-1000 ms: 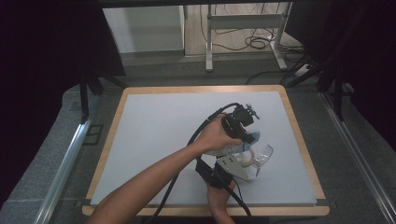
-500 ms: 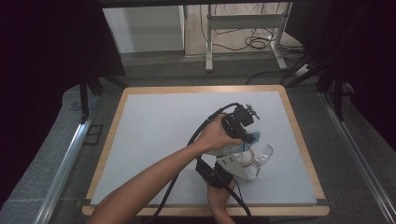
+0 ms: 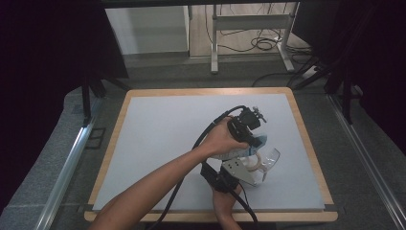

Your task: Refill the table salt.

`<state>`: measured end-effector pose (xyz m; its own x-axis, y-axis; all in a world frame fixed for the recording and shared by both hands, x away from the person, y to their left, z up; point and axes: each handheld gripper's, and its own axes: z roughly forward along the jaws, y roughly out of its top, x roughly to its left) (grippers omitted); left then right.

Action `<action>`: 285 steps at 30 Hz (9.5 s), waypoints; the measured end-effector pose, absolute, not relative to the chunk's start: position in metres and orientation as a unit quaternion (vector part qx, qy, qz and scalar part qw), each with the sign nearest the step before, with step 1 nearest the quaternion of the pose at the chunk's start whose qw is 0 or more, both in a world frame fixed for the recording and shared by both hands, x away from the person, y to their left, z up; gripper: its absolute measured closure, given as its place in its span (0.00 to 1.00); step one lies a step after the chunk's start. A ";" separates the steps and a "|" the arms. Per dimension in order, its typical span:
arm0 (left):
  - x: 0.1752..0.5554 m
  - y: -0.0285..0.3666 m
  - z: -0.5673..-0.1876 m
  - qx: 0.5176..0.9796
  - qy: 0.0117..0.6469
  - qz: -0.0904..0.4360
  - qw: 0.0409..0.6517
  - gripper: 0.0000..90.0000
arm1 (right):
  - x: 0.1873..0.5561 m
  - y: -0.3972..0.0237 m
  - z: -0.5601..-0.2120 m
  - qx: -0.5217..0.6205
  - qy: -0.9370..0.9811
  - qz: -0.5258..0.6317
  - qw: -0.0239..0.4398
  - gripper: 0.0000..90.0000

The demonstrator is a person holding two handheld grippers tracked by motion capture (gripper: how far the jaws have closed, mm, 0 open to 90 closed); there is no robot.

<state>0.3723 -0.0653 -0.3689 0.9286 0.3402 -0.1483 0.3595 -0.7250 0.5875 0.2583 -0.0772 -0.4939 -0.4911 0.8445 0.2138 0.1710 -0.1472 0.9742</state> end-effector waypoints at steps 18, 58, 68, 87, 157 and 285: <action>0.372 -0.065 -0.369 0.929 0.187 -0.015 0.318 1.00 | 0.258 -0.076 -0.494 0.429 0.592 0.627 0.270 0.50; 0.373 -0.066 -0.371 0.929 0.190 -0.019 0.318 1.00 | 0.259 -0.078 -0.496 0.429 0.591 0.628 0.269 0.50; 0.373 -0.066 -0.369 0.928 0.189 -0.018 0.321 1.00 | 0.259 -0.078 -0.494 0.427 0.594 0.626 0.268 0.50; 0.373 -0.067 -0.368 0.929 0.188 -0.017 0.319 1.00 | 0.260 -0.078 -0.493 0.431 0.589 0.628 0.269 0.50; 0.374 -0.072 -0.370 0.932 0.187 -0.016 0.310 1.00 | 0.264 -0.079 -0.492 0.438 0.581 0.629 0.272 0.52; 0.375 -0.076 -0.374 0.935 0.184 -0.016 0.302 1.00 | 0.268 -0.080 -0.491 0.444 0.573 0.632 0.274 0.52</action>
<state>0.3751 -0.0759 -0.3743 0.9316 0.3352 -0.1403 0.3540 -0.7501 0.5586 0.2682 -0.0796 -0.4913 -0.4552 0.8555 0.2468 0.1633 -0.1922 0.9677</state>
